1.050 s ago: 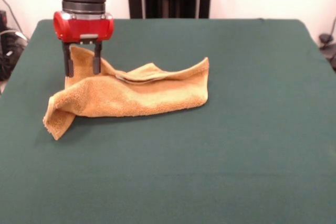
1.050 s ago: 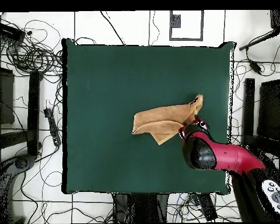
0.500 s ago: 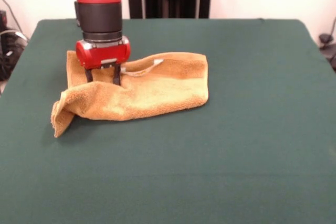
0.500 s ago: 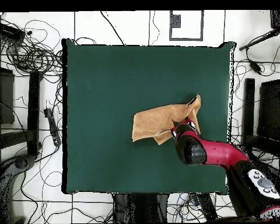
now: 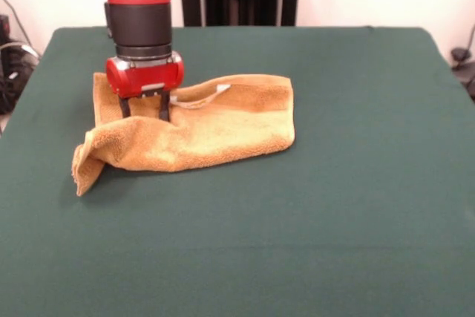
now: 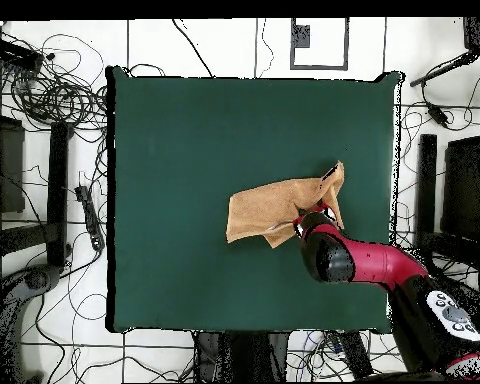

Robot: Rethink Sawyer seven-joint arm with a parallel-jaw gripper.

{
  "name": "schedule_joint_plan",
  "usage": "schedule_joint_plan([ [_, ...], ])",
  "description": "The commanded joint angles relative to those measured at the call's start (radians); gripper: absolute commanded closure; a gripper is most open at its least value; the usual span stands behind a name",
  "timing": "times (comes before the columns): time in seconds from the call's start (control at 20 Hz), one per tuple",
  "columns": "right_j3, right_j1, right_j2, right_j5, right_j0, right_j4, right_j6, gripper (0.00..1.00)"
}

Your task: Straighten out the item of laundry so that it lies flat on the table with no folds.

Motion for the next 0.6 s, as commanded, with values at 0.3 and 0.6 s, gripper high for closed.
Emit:
schedule_joint_plan([
  [0.3,-0.095,0.174,0.073,-0.013,0.053,0.006,0.152,0.00],
  [0.6,-0.091,0.140,0.023,-0.025,0.150,0.054,0.211,0.00],
])
